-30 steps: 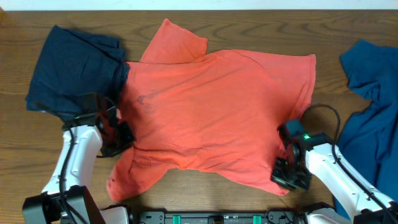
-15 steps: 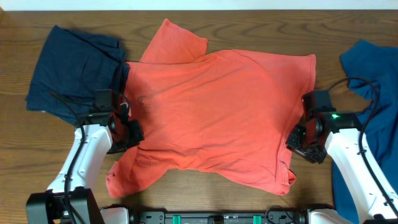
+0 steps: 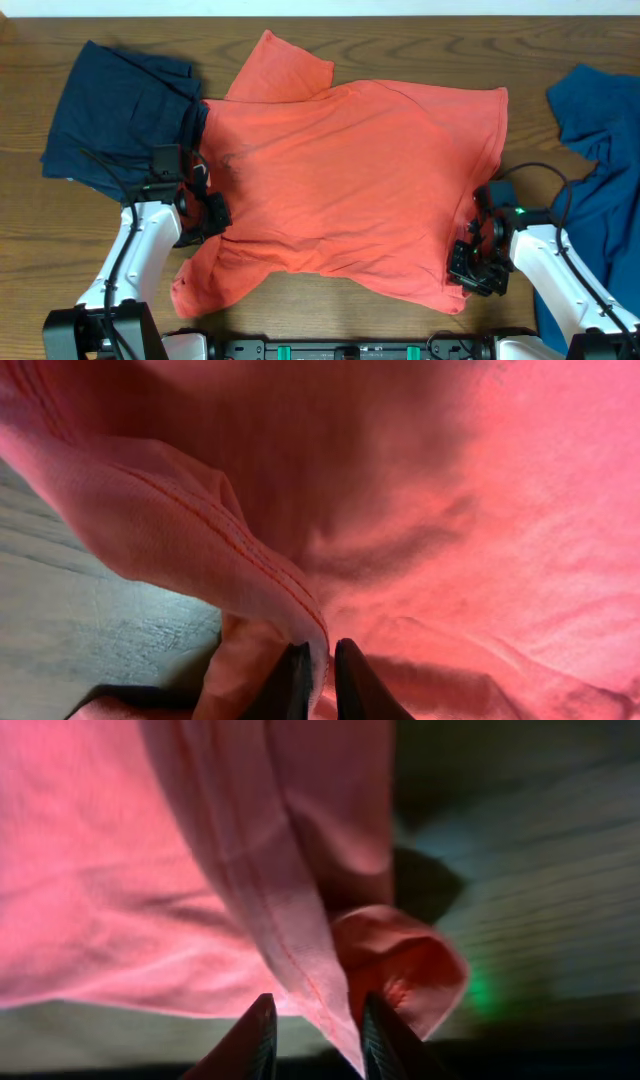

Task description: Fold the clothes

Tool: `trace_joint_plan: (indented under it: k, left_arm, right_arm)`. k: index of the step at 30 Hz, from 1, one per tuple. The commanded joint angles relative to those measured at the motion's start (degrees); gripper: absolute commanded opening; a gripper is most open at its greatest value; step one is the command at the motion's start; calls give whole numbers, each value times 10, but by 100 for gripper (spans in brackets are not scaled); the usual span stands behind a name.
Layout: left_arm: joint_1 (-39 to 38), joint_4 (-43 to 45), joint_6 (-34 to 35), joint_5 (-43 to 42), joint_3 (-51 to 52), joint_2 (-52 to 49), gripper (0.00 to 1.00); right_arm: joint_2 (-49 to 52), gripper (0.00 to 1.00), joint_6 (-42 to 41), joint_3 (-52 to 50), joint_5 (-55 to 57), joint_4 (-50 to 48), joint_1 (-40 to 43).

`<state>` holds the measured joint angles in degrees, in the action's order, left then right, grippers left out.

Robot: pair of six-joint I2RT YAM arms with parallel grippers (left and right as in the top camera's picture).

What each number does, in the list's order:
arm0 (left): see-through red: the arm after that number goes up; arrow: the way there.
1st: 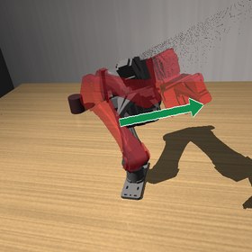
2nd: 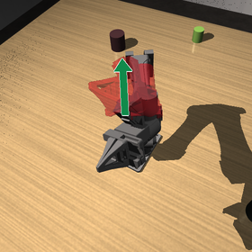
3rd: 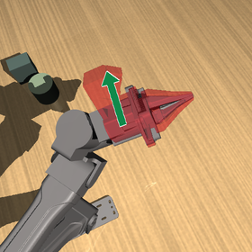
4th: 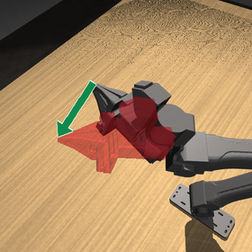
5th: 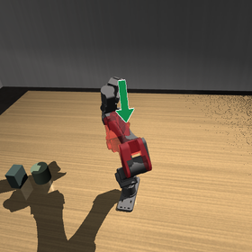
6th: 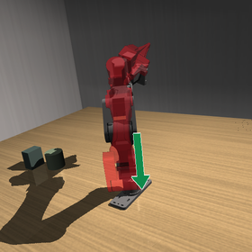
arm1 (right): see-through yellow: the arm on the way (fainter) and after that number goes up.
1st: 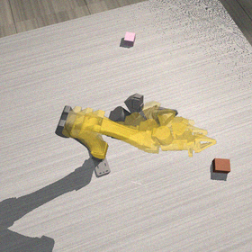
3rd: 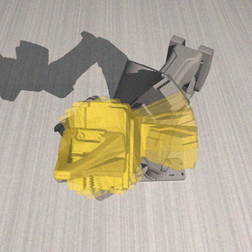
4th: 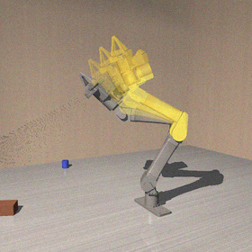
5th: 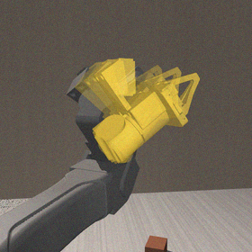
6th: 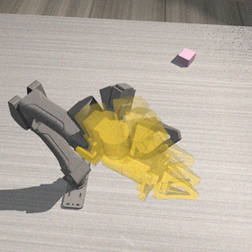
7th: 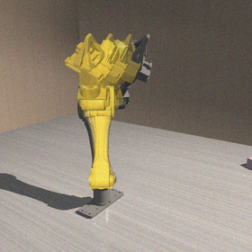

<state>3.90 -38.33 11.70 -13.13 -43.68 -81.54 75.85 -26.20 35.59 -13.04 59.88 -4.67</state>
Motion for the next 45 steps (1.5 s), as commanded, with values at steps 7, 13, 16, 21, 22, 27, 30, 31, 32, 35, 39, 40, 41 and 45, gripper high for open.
trace_joint_plan:
  k: [7,13,16,21,22,27,30,31,32,35,39,40,41,45]
  left_arm:
    - [-2,23,-9,7,14,-39,12]
    - [-2,31,-4,8,14,-99,11]
    - [-2,31,0,12,14,-120,12]
    - [-2,31,12,49,14,-127,11]
    - [-2,31,12,51,14,-127,11]
    - [-2,32,15,53,14,-127,11]
    - [-2,33,15,53,12,-126,12]
    - [-2,33,15,52,10,-126,13]
    - [-2,31,15,52,8,-126,14]
    - [-2,18,14,38,-8,-120,17]
    - [-2,-9,14,11,-39,-100,17]
    - [-2,-19,9,5,-50,-90,17]
    - [-2,-28,6,0,-59,-82,17]
    - [-2,-70,-16,-10,-100,-40,17]
  right_arm:
    - [2,9,-41,-18,16,-8,-10]
    - [2,1,-172,-1,76,47,-5]
    - [1,1,-268,38,164,126,7]
    - [1,2,-334,81,234,178,10]
    - [1,3,-340,83,245,182,10]
    - [1,14,-360,84,274,187,10]
    - [1,41,-362,84,276,186,13]
    - [1,46,-362,85,276,185,17]
    - [1,47,-361,87,276,181,20]
    - [1,41,-304,106,255,141,26]
    - [1,41,-151,165,170,71,26]
    - [1,41,-117,184,146,55,26]
    - [1,41,-92,202,126,34,26]
    - [2,43,-24,251,99,-52,27]
